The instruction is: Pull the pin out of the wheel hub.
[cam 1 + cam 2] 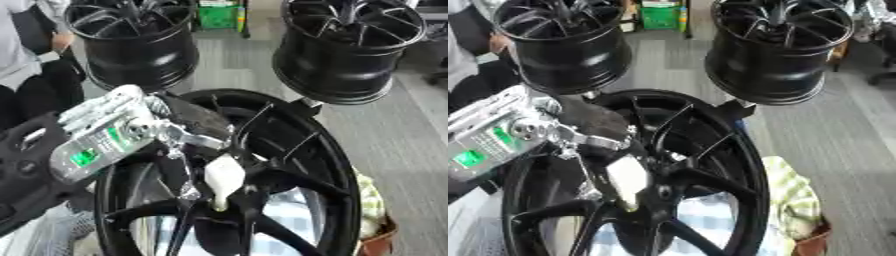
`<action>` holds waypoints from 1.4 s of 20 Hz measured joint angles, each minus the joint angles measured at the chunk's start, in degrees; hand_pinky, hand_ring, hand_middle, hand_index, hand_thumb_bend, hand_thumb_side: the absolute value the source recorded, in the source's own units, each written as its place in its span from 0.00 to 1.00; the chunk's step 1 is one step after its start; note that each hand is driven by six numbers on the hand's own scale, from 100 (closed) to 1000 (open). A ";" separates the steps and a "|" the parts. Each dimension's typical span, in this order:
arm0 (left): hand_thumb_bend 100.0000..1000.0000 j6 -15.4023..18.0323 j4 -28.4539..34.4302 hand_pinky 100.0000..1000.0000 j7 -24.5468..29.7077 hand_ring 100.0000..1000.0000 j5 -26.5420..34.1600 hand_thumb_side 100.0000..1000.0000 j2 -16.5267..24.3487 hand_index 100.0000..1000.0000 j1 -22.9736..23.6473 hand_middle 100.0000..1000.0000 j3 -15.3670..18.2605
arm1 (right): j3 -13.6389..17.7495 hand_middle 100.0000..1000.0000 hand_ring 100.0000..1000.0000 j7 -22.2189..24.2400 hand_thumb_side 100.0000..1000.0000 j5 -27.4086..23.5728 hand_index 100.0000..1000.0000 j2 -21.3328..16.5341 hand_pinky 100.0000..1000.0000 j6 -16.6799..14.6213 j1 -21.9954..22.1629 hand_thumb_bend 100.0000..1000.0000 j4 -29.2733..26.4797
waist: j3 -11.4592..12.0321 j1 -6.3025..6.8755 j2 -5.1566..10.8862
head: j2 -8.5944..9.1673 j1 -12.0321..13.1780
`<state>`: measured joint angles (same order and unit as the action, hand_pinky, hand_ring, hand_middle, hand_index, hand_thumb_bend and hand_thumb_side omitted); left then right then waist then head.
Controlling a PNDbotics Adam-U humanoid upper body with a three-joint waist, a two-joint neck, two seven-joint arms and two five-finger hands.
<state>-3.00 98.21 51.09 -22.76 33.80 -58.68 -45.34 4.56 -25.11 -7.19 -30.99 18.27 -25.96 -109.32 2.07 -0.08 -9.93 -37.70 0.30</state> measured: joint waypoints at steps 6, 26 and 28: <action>0.11 -2.40 2.05 0.69 -1.58 0.55 2.06 0.04 2.44 0.49 0.03 0.32 2.39 | 0.00 0.49 0.59 0.01 0.26 0.03 0.67 0.02 0.74 -0.01 0.10 0.43 0.00 | 0.12 0.02 0.03 | 0.08 -0.01; 0.00 -10.97 0.58 0.68 -20.01 0.52 17.27 0.06 22.32 0.51 11.13 0.29 32.84 | 1.17 0.49 0.59 -1.02 0.25 0.92 0.67 -0.48 0.74 -0.37 0.33 0.44 -0.01 | 1.24 0.01 0.13 | 0.25 -2.24; 0.00 -10.46 -2.24 0.68 -23.56 0.52 18.77 0.07 25.01 0.52 14.87 0.29 37.00 | 1.51 0.49 0.60 -1.42 0.25 1.06 0.67 -0.70 0.74 -0.38 0.34 0.44 -0.03 | 1.51 0.01 0.03 | 0.02 -2.57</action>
<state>-13.46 95.97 27.53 -3.99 58.81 -43.81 -8.34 6.07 -26.53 -6.13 -31.69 17.89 -25.61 -109.34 3.58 -0.08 -9.90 -37.68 -2.26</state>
